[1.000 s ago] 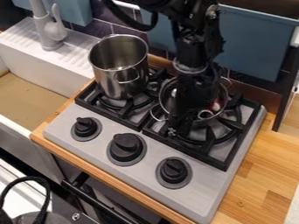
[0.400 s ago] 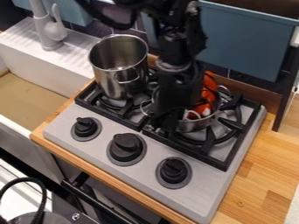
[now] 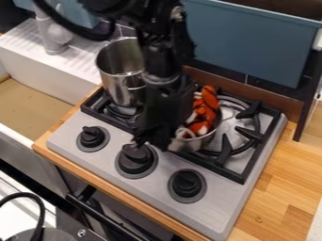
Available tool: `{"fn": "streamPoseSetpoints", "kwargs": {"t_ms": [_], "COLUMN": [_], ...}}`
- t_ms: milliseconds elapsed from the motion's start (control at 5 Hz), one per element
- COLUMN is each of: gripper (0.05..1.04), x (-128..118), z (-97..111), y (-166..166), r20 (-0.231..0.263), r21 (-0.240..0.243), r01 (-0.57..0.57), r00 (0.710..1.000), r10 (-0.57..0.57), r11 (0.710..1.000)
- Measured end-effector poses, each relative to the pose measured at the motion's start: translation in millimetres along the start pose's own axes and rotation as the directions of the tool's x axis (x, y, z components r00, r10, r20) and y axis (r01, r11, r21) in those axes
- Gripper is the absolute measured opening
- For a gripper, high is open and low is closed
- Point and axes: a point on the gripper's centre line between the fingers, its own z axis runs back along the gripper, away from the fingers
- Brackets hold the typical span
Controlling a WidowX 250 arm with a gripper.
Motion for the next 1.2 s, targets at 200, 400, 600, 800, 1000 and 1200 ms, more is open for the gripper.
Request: {"fn": "streamPoseSetpoints", "kwargs": {"t_ms": [200, 400, 600, 800, 1000, 1200], "gripper": [0.067, 0.067, 0.067, 0.093, 0.257, 0.519], "x": [1.0, 3.5, 3.9, 4.5, 5.0, 2.9], "z": [-0.8, -0.9, -4.3, -4.6, -5.9, -3.6], "y": [-9.7, -25.8, -32.5, -31.3, -32.2, -32.3], "r20": [0.008, 0.004, -0.005, -0.013, -0.017, -0.018], "r21": [-0.004, -0.001, 0.009, 0.013, -0.026, -0.039], "r01": [0.039, 0.092, 0.122, 0.128, 0.114, 0.117], "r00": [0.999, 0.996, 0.993, 0.992, 0.993, 0.993], "r10": [-0.039, -0.092, -0.122, -0.128, -0.114, -0.118], "r11": [0.999, 0.996, 0.993, 0.992, 0.993, 0.992]}}
